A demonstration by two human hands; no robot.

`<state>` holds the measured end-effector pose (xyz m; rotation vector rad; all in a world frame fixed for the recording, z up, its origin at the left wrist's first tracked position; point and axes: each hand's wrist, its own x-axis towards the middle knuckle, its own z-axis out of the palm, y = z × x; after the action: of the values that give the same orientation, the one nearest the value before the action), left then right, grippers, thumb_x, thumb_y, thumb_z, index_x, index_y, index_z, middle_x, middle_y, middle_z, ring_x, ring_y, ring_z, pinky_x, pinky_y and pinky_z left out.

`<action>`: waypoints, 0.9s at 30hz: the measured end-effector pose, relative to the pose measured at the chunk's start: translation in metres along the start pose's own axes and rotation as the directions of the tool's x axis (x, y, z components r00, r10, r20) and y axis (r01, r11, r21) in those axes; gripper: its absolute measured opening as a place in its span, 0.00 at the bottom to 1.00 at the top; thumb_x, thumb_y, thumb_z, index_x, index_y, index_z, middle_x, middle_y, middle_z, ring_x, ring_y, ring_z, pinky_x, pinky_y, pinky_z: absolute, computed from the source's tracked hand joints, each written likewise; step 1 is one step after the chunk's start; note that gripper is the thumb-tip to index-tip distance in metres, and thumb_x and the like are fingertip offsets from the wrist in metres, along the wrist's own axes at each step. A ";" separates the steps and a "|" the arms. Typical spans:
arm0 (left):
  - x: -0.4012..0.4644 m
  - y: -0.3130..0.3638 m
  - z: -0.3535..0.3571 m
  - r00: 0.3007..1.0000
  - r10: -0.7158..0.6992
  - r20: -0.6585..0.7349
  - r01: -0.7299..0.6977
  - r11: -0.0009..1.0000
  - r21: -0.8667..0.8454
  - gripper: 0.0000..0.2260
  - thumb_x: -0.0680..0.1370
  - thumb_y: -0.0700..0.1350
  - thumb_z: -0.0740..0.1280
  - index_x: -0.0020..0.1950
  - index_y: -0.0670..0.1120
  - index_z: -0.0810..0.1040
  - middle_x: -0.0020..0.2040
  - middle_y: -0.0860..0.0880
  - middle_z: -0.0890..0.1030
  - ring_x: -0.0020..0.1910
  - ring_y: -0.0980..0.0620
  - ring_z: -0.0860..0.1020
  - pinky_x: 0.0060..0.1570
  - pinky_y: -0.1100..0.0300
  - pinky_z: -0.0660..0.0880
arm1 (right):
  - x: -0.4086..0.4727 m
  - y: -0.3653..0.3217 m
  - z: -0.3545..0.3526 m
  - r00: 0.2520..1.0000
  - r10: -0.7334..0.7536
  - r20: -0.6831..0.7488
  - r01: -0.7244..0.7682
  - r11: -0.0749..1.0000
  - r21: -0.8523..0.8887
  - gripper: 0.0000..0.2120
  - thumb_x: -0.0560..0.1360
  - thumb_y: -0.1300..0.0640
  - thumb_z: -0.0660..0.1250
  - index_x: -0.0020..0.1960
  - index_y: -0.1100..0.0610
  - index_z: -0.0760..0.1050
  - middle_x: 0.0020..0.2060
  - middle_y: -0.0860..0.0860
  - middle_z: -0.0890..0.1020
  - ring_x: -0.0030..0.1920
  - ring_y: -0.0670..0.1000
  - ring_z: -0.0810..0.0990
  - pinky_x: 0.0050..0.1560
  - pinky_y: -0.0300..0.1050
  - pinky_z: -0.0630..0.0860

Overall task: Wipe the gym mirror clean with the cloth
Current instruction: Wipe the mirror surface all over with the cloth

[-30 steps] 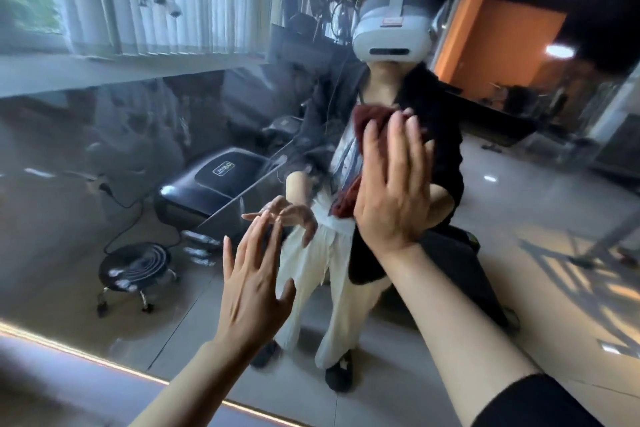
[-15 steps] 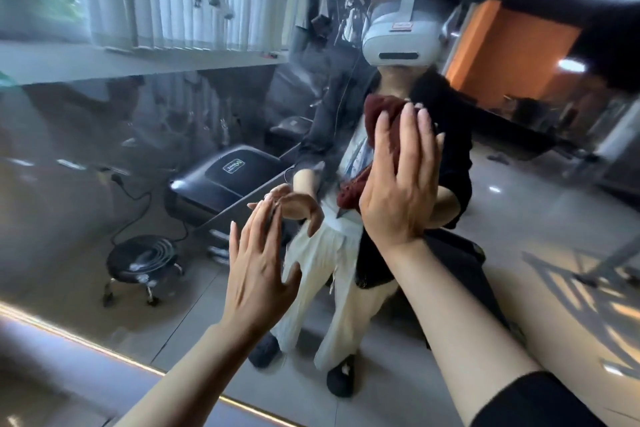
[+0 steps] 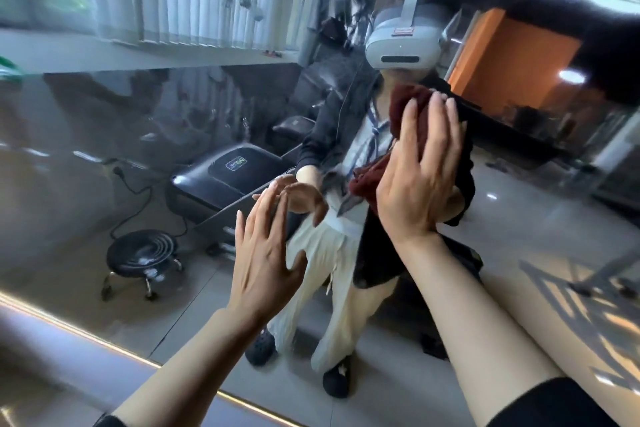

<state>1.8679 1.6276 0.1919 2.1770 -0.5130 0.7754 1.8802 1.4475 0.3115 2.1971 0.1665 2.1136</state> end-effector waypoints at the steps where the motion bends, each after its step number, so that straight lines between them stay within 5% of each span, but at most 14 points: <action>1: 0.000 0.000 0.001 1.000 -0.002 -0.002 0.002 1.000 -0.006 0.46 0.66 0.40 0.78 0.80 0.44 0.59 0.79 0.46 0.59 0.78 0.45 0.58 0.73 0.33 0.58 | -0.002 -0.003 0.004 0.999 -0.041 -0.003 0.041 0.999 -0.007 0.22 0.78 0.69 0.64 0.72 0.66 0.71 0.71 0.65 0.72 0.73 0.63 0.67 0.77 0.57 0.61; 4: -0.002 -0.003 0.003 1.000 0.005 -0.010 -0.005 1.000 -0.029 0.47 0.68 0.39 0.77 0.81 0.46 0.55 0.80 0.48 0.56 0.79 0.49 0.55 0.75 0.36 0.53 | -0.055 -0.016 0.012 0.915 -0.367 0.170 0.362 0.930 0.060 0.23 0.80 0.65 0.59 0.75 0.64 0.68 0.74 0.61 0.69 0.74 0.60 0.66 0.78 0.55 0.59; 9: -0.002 -0.017 -0.007 1.000 -0.001 -0.025 0.000 0.999 -0.046 0.40 0.72 0.38 0.74 0.80 0.47 0.59 0.80 0.50 0.59 0.77 0.49 0.59 0.75 0.40 0.52 | -0.140 -0.028 -0.002 0.583 -0.647 0.492 0.615 0.747 0.255 0.26 0.75 0.61 0.63 0.74 0.63 0.70 0.73 0.59 0.70 0.75 0.57 0.65 0.80 0.51 0.51; 10: -0.002 -0.021 -0.009 0.999 -0.015 -0.037 0.014 1.000 -0.026 0.40 0.72 0.37 0.74 0.80 0.47 0.60 0.79 0.49 0.60 0.77 0.48 0.61 0.75 0.41 0.52 | -0.134 -0.028 -0.003 0.593 -0.653 0.471 0.609 0.746 0.268 0.25 0.76 0.63 0.62 0.73 0.63 0.70 0.73 0.59 0.71 0.75 0.57 0.65 0.80 0.50 0.53; 12: -0.003 -0.029 -0.012 0.998 -0.054 -0.044 0.053 0.998 -0.024 0.41 0.70 0.34 0.73 0.80 0.47 0.60 0.79 0.49 0.60 0.76 0.47 0.61 0.75 0.42 0.52 | -0.099 -0.029 0.000 0.748 -0.564 0.350 0.517 0.825 0.227 0.21 0.80 0.67 0.59 0.72 0.63 0.72 0.71 0.60 0.74 0.74 0.58 0.67 0.78 0.52 0.58; 15: -0.001 -0.030 -0.012 0.997 -0.074 -0.021 0.073 0.996 -0.041 0.40 0.70 0.34 0.72 0.80 0.48 0.60 0.79 0.49 0.60 0.77 0.45 0.61 0.75 0.38 0.52 | -0.023 -0.034 0.011 0.984 -0.157 0.088 0.150 0.985 0.082 0.22 0.77 0.70 0.67 0.70 0.65 0.73 0.70 0.63 0.73 0.73 0.61 0.68 0.75 0.55 0.65; 17: -0.002 -0.031 -0.010 0.998 -0.065 -0.005 0.065 0.997 -0.037 0.41 0.70 0.35 0.72 0.80 0.47 0.59 0.79 0.48 0.60 0.76 0.44 0.62 0.76 0.40 0.52 | -0.004 -0.040 0.022 0.999 -0.050 -0.013 0.051 0.998 0.040 0.21 0.77 0.70 0.66 0.70 0.66 0.73 0.70 0.63 0.74 0.73 0.61 0.68 0.73 0.57 0.68; 19: -0.003 -0.034 -0.007 0.998 -0.065 0.000 0.065 0.997 -0.043 0.42 0.70 0.35 0.73 0.81 0.46 0.58 0.80 0.48 0.59 0.77 0.44 0.61 0.76 0.40 0.52 | -0.019 -0.047 0.030 0.978 -0.206 0.011 0.206 0.978 0.033 0.21 0.79 0.67 0.63 0.72 0.65 0.72 0.71 0.62 0.73 0.73 0.61 0.68 0.73 0.57 0.68; 21: -0.004 -0.036 -0.006 0.998 -0.062 0.007 0.063 0.997 -0.051 0.44 0.68 0.34 0.73 0.81 0.45 0.58 0.81 0.48 0.58 0.78 0.44 0.60 0.75 0.36 0.55 | -0.063 -0.052 0.030 0.889 -0.426 0.167 0.413 0.904 0.109 0.23 0.79 0.64 0.61 0.74 0.63 0.70 0.72 0.60 0.73 0.74 0.59 0.67 0.76 0.54 0.63; 25: -0.003 -0.040 -0.014 0.999 -0.029 0.036 0.032 0.996 -0.084 0.40 0.73 0.36 0.71 0.81 0.50 0.56 0.81 0.54 0.55 0.78 0.49 0.59 0.74 0.34 0.56 | -0.150 -0.050 0.014 0.529 -0.676 0.513 0.632 0.717 0.293 0.30 0.74 0.60 0.64 0.75 0.64 0.65 0.73 0.57 0.71 0.74 0.55 0.64 0.79 0.48 0.52; 27: -0.005 -0.046 -0.020 0.999 -0.026 0.038 0.029 0.997 -0.076 0.41 0.73 0.36 0.71 0.81 0.51 0.56 0.81 0.55 0.56 0.78 0.50 0.60 0.74 0.33 0.56 | -0.148 -0.048 0.011 0.502 -0.698 0.511 0.646 0.695 0.316 0.26 0.76 0.62 0.63 0.74 0.63 0.68 0.73 0.58 0.72 0.75 0.56 0.65 0.80 0.49 0.52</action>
<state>1.8831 1.6723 0.1753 2.1265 -0.5222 0.6902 1.8845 1.4749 0.1576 2.1832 0.9083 0.9423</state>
